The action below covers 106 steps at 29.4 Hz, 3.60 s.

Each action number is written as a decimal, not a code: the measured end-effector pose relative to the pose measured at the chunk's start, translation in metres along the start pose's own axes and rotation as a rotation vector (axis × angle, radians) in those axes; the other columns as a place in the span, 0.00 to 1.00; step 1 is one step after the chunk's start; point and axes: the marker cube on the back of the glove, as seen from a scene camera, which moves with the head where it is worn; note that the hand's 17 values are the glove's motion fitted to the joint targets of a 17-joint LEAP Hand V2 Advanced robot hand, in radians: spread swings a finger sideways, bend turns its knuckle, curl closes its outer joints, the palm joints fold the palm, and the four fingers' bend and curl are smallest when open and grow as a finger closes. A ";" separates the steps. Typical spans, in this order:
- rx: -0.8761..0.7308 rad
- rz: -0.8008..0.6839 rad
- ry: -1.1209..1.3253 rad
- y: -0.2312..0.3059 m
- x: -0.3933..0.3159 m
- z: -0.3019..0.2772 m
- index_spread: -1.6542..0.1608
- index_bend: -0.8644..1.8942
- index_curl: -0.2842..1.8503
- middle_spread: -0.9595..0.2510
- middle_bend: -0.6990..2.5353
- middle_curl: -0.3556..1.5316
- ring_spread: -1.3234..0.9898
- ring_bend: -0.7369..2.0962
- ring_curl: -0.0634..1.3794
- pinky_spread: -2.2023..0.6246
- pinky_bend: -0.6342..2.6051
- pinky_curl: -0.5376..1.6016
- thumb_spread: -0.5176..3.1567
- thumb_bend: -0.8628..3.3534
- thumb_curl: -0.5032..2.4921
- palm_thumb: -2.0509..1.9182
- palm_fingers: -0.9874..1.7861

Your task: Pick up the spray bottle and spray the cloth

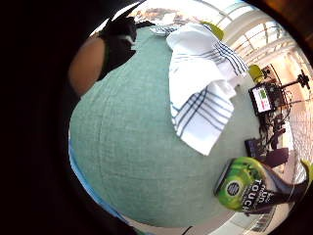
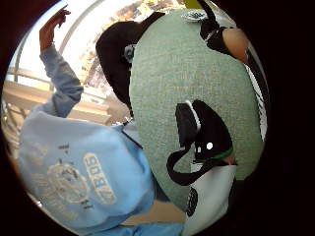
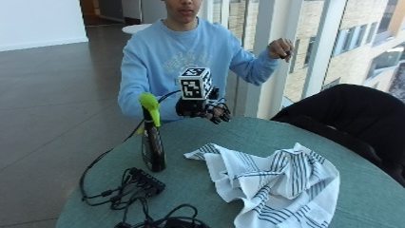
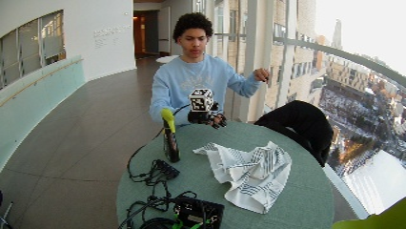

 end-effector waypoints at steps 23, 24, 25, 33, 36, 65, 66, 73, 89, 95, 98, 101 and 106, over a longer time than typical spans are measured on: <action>-0.005 0.076 -0.062 -0.018 0.020 0.002 0.72 0.38 0.27 0.72 0.29 0.33 0.56 0.34 0.20 0.85 0.26 0.36 0.45 0.27 0.24 0.67 0.59; -0.006 0.078 -0.067 -0.017 0.021 0.002 0.72 0.37 0.27 0.72 0.29 0.33 0.56 0.34 0.20 0.85 0.26 0.37 0.45 0.27 0.24 0.67 0.58; -0.007 0.080 -0.069 -0.015 0.022 0.001 0.72 0.36 0.27 0.72 0.29 0.33 0.56 0.34 0.20 0.85 0.27 0.37 0.45 0.27 0.25 0.67 0.58; 0.016 0.134 -0.107 0.029 0.021 -0.015 0.71 0.35 0.25 0.72 0.30 0.35 0.56 0.35 0.22 0.85 0.27 0.38 0.46 0.26 0.25 0.67 0.57; 0.049 0.173 -0.129 0.056 0.022 -0.026 0.71 0.36 0.25 0.72 0.30 0.36 0.56 0.35 0.22 0.85 0.27 0.39 0.46 0.25 0.26 0.67 0.57; 0.646 0.696 -0.831 0.200 0.141 -0.055 0.72 0.36 0.26 0.73 0.30 0.39 0.56 0.37 0.26 0.85 0.27 0.41 0.47 0.22 0.27 0.69 0.62; 0.643 0.714 -0.842 0.196 0.147 -0.053 0.72 0.36 0.26 0.73 0.30 0.39 0.56 0.37 0.26 0.85 0.27 0.41 0.47 0.22 0.27 0.69 0.62; 0.634 0.725 -0.915 0.170 0.176 -0.036 0.72 0.36 0.26 0.73 0.29 0.39 0.56 0.36 0.27 0.84 0.27 0.41 0.46 0.21 0.28 0.70 0.61; 0.630 0.748 -0.871 0.124 0.206 -0.018 0.73 0.39 0.28 0.72 0.28 0.40 0.55 0.37 0.27 0.84 0.25 0.41 0.43 0.20 0.29 0.73 0.67; 0.623 0.774 -0.831 0.120 0.207 -0.021 0.74 0.38 0.29 0.72 0.28 0.40 0.55 0.36 0.27 0.83 0.26 0.41 0.42 0.21 0.31 0.75 0.70; 0.608 0.766 -0.796 0.117 0.205 -0.024 0.74 0.37 0.29 0.71 0.28 0.40 0.55 0.36 0.27 0.84 0.26 0.41 0.40 0.21 0.32 0.76 0.72; 0.572 0.759 -0.755 0.111 0.204 -0.030 0.75 0.36 0.29 0.70 0.28 0.40 0.55 0.37 0.28 0.84 0.26 0.41 0.39 0.21 0.32 0.76 0.72; 0.503 0.721 -0.720 0.100 0.197 -0.045 0.75 0.36 0.30 0.69 0.28 0.40 0.55 0.37 0.28 0.84 0.26 0.42 0.37 0.20 0.34 0.77 0.74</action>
